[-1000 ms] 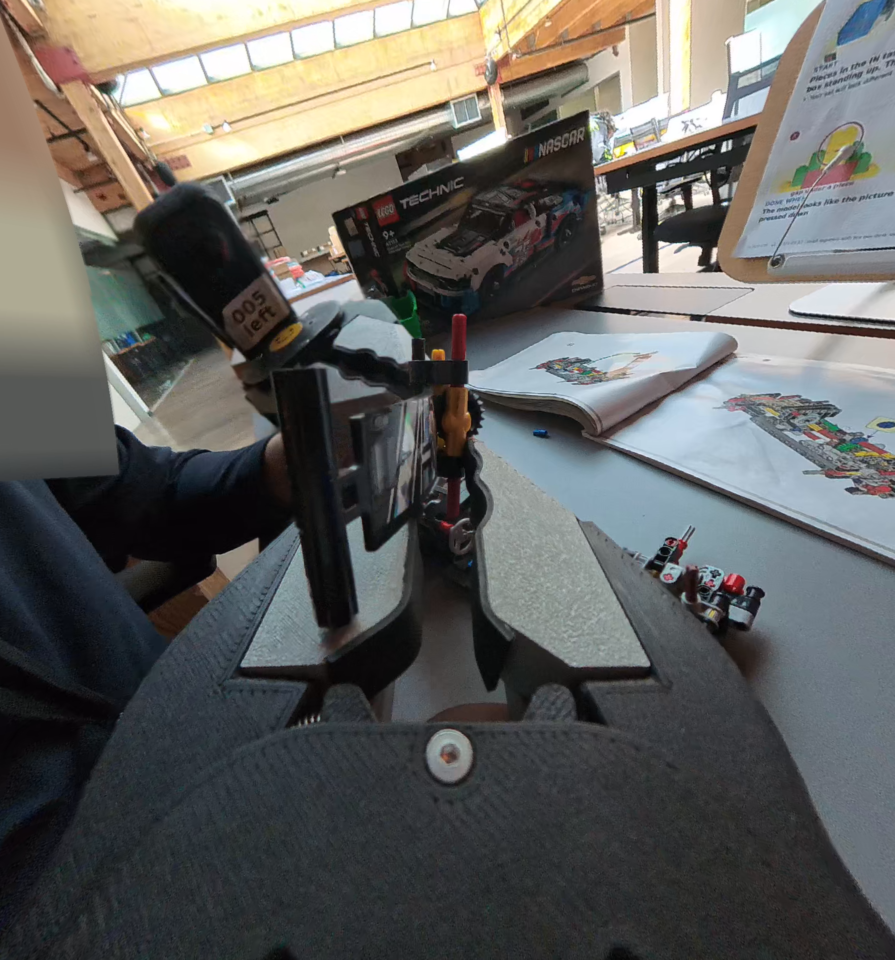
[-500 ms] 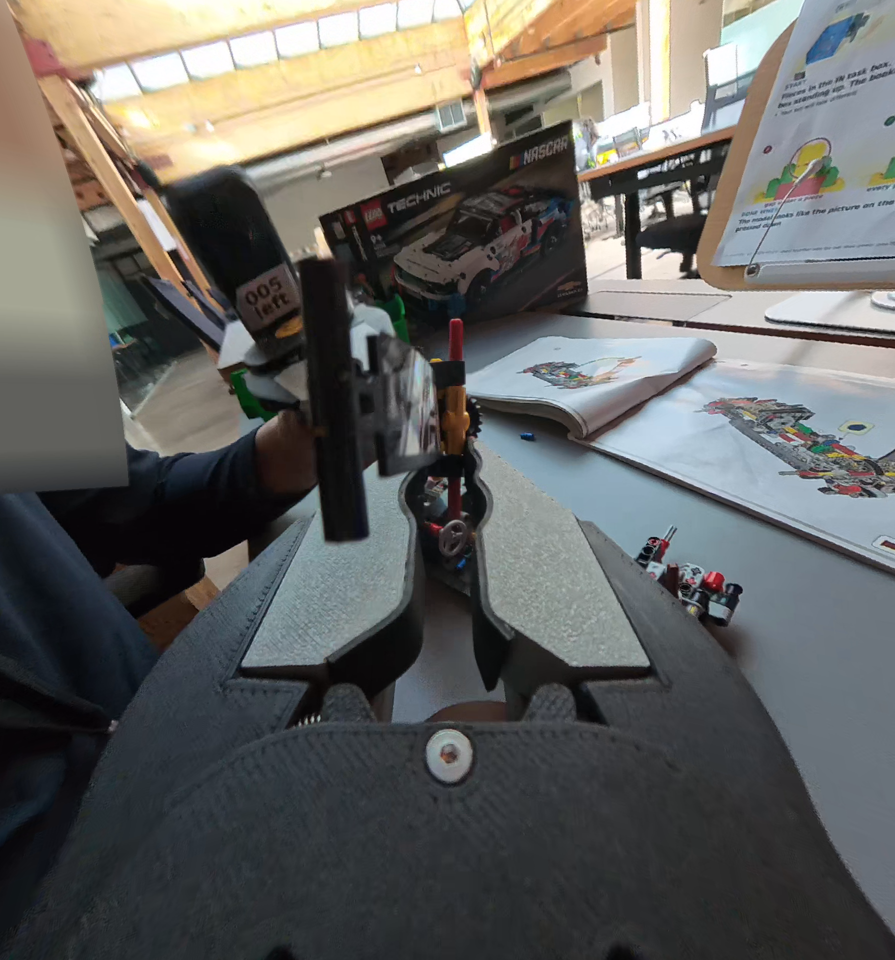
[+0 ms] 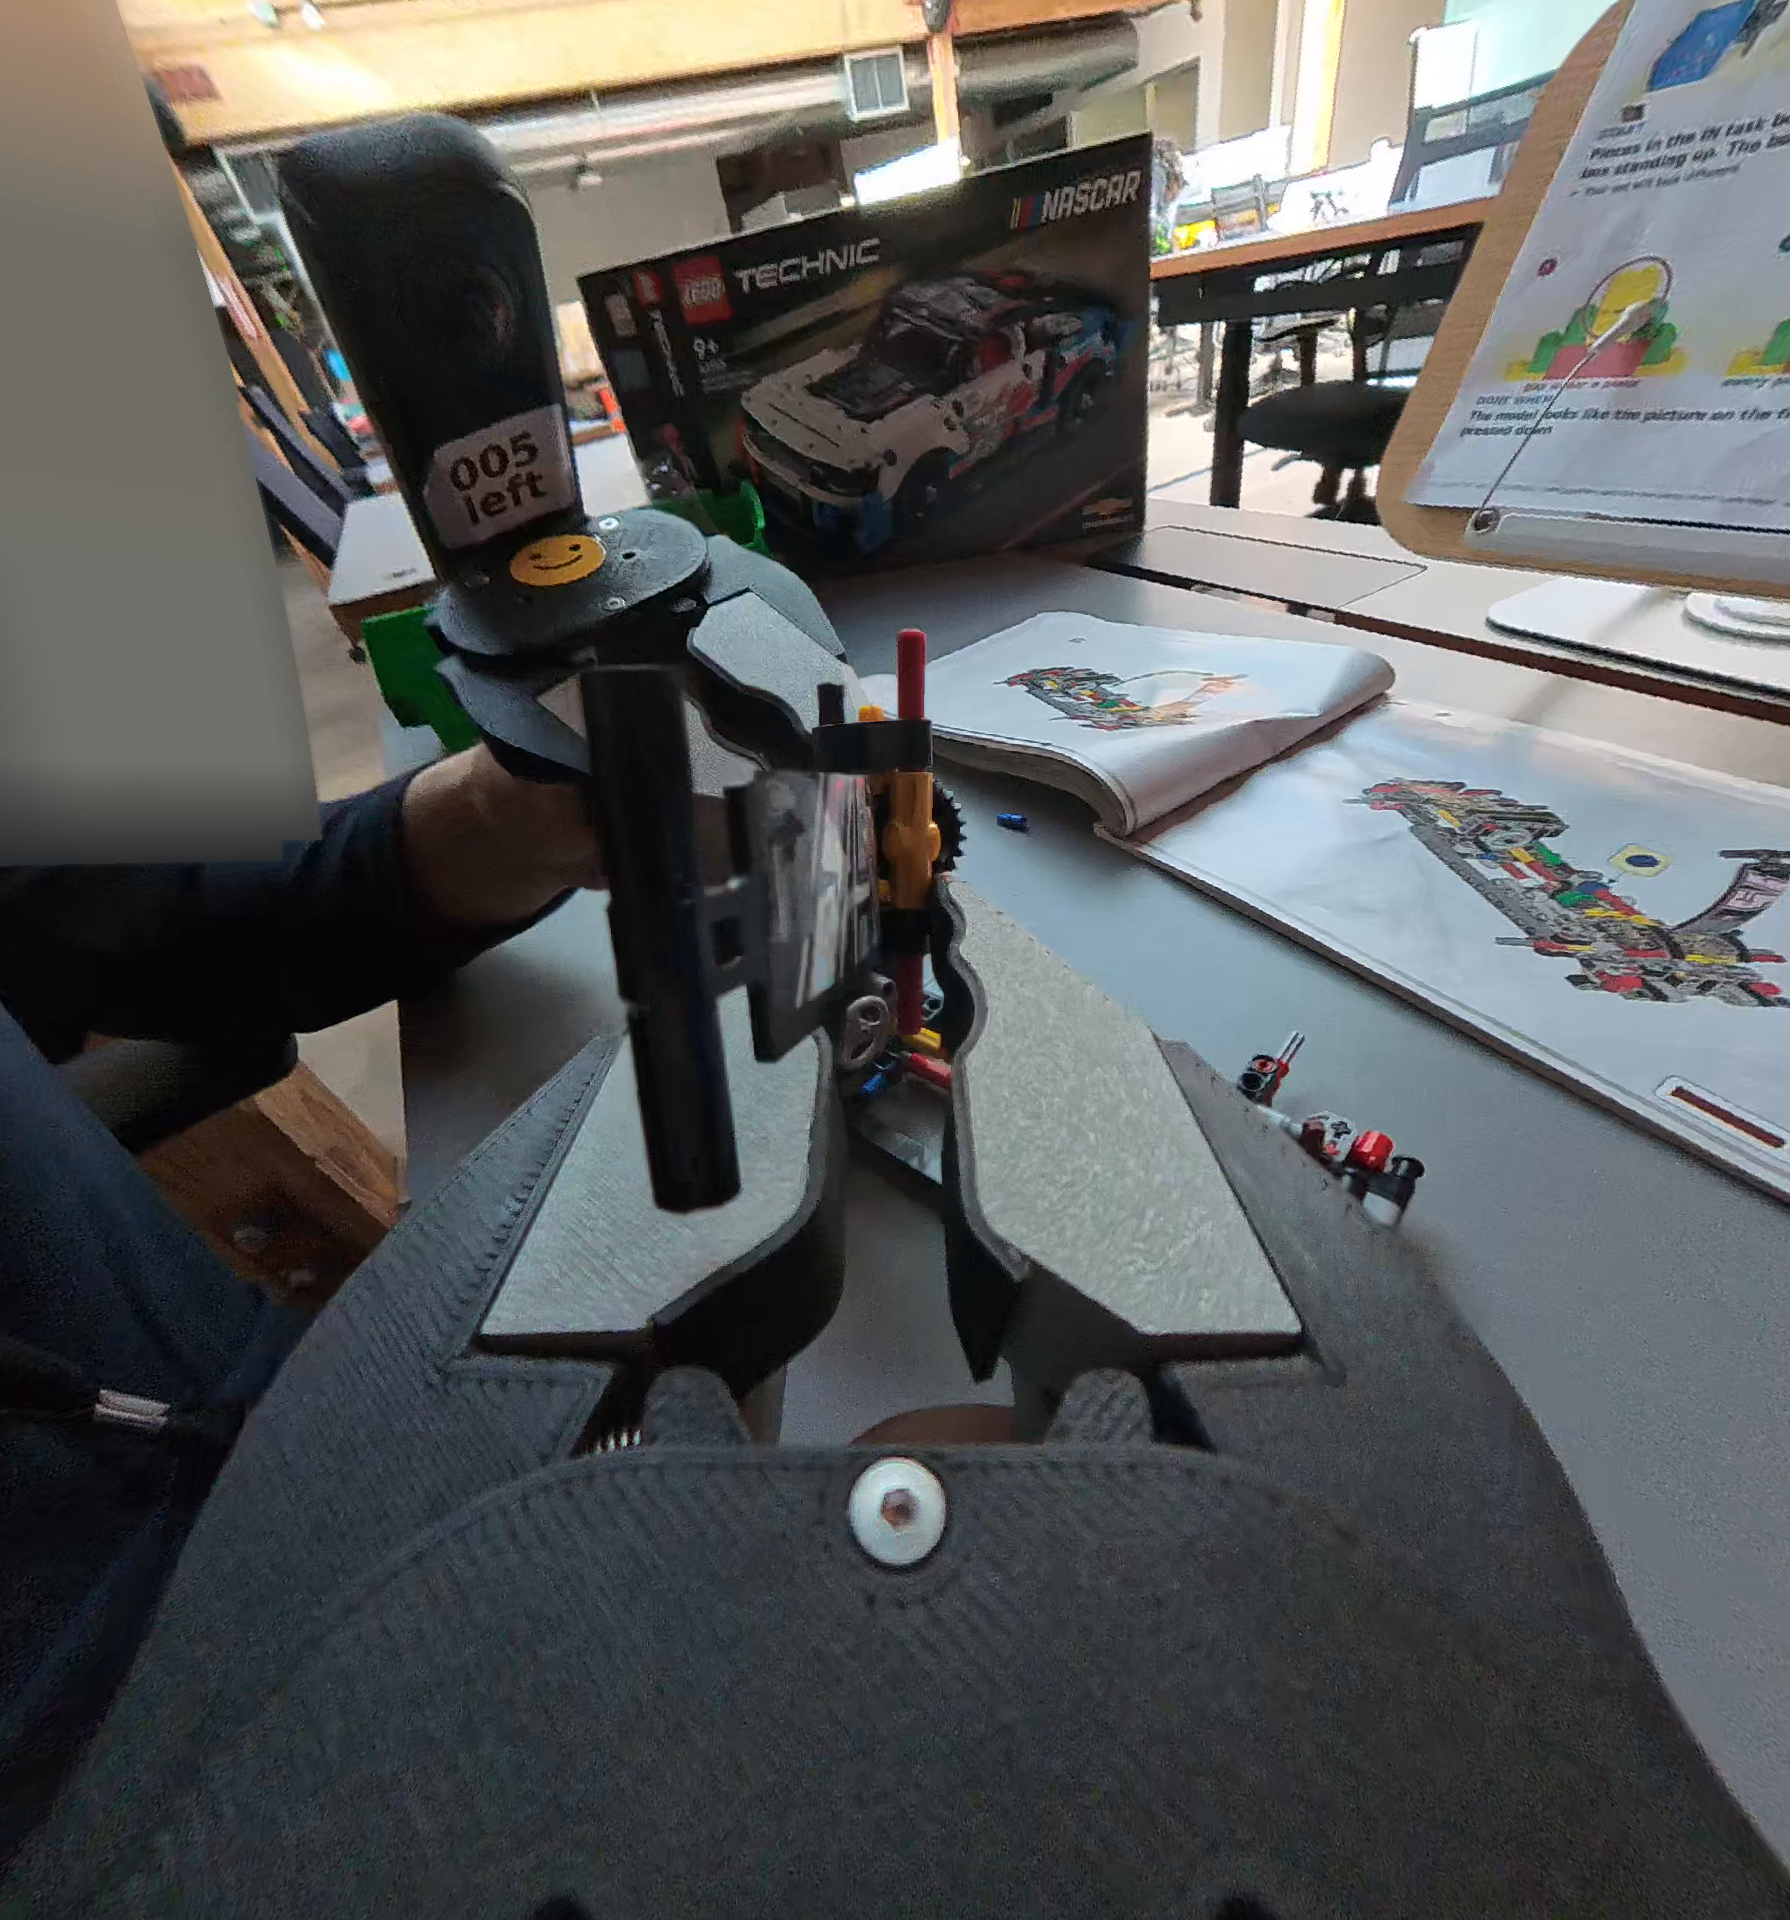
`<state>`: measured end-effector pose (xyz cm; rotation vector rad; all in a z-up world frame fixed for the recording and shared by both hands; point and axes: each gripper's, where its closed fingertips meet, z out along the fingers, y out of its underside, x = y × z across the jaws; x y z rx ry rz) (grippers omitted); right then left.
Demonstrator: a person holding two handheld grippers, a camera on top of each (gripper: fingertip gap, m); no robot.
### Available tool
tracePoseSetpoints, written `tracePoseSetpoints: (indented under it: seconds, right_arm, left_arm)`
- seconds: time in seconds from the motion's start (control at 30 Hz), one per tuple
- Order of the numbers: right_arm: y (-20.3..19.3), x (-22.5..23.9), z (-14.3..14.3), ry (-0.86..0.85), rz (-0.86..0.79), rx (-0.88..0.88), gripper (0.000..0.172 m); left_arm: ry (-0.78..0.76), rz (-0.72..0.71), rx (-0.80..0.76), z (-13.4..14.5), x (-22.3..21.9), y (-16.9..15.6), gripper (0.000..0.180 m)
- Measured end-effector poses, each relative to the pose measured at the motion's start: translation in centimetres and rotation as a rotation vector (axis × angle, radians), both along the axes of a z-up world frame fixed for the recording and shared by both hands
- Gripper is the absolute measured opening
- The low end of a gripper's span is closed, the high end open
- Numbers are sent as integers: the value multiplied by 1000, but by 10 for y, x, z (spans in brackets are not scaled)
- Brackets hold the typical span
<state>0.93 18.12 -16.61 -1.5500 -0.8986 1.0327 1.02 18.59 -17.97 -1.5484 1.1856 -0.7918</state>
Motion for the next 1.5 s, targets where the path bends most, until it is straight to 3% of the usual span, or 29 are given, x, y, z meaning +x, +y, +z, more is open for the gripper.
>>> tracePoseSetpoints:
  seconds: [0.2,0.37,0.43,0.57,0.7,0.8,1.0,1.13,1.33,1.5]
  right_arm:
    - [2,2,0,-54,-19,67,17]
    - [-4,3,4,9,54,16,26]
    - [-1,7,6,36,38,14,29]
    - [3,6,3,8,-16,59,44]
    - [-13,-1,20,-4,0,271,30]
    - [-23,-3,26,-64,-5,412,25]
    - [-38,-4,34,-199,-68,654,16]
    - [-39,1,24,-308,-113,752,23]
    - [-24,37,0,-365,-94,572,25]
    - [-23,49,22,-256,-102,447,29]
  left_arm:
    - [-23,-24,-56,-2,1,-2,4]
    - [-60,1,-70,0,3,1,4]
    - [-36,42,18,1,1,7,4]
    - [13,88,391,16,1,5,3]
    - [35,80,754,31,3,-10,3]
    - [26,91,938,41,2,-18,3]
    - [-5,120,1074,52,-3,-24,3]
    - [71,131,1126,45,-3,-19,3]
    - [167,162,1236,41,-4,-14,3]
    - [182,153,1251,39,0,-17,3]
